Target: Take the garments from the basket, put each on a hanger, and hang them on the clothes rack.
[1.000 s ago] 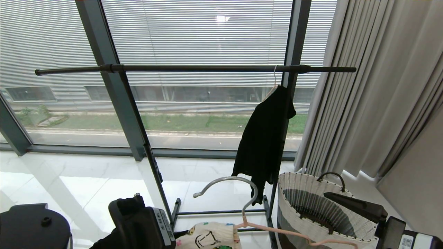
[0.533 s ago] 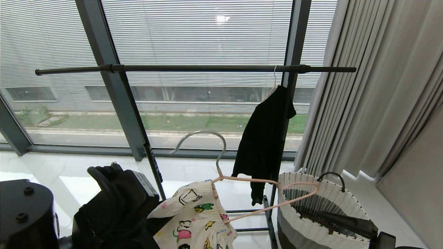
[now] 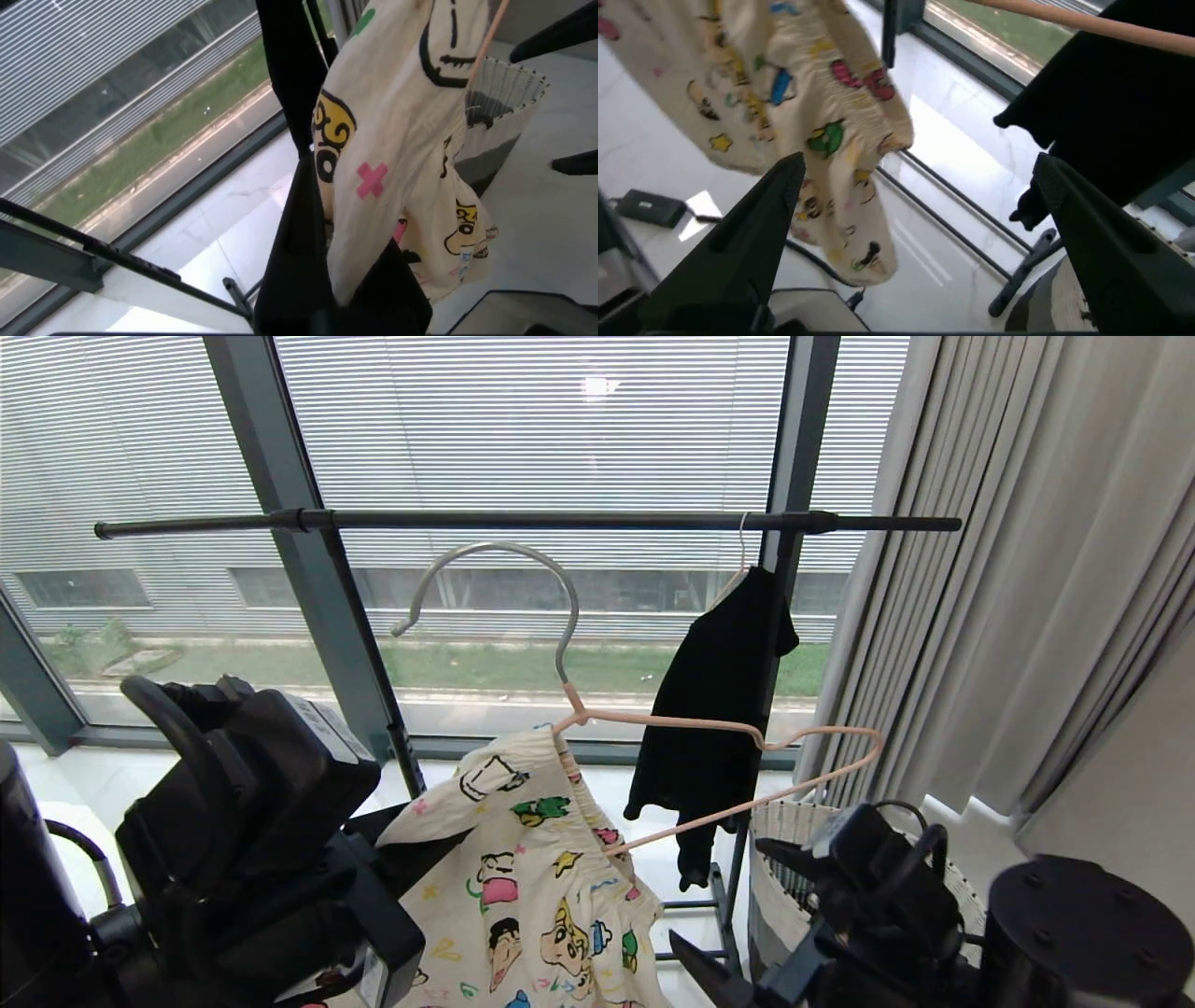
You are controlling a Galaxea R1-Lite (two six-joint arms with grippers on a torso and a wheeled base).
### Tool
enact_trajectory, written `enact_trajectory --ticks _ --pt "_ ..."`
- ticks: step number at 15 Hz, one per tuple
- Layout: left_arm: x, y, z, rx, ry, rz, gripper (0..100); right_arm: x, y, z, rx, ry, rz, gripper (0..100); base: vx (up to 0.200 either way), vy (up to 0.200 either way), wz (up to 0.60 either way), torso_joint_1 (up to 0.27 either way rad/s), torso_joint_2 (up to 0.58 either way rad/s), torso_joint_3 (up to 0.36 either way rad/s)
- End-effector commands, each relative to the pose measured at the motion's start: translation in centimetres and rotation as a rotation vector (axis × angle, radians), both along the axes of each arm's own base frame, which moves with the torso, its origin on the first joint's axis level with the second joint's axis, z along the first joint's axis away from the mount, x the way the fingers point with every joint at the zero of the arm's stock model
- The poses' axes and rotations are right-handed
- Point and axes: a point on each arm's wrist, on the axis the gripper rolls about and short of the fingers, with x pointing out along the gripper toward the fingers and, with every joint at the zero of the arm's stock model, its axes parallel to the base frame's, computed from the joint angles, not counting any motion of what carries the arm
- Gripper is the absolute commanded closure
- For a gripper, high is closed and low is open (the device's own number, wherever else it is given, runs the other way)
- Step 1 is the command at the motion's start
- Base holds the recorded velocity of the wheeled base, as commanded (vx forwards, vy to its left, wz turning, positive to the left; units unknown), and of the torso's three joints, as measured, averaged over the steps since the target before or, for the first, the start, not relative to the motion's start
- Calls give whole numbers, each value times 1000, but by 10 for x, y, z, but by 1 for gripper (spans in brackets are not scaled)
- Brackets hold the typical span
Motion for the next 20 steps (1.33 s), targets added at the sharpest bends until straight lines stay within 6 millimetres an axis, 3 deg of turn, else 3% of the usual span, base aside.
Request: enact_trajectory --ticks 1,7,13,20 --pt "1 1 3 -8 -7 6 100 23 17 -14 -12 3 -58 0 0 0 0 0 0 0" --pt "4 0 7 -23 -13 19 100 29 28 -13 7 -25 -91 0 0 0 0 0 0 0" --pt "6 2 7 -23 -13 29 100 -1 49 -14 6 -32 18 0 0 0 0 0 0 0" --pt "5 2 10 -33 -20 23 100 22 31 -5 26 -51 -116 0 0 0 0 0 0 0"
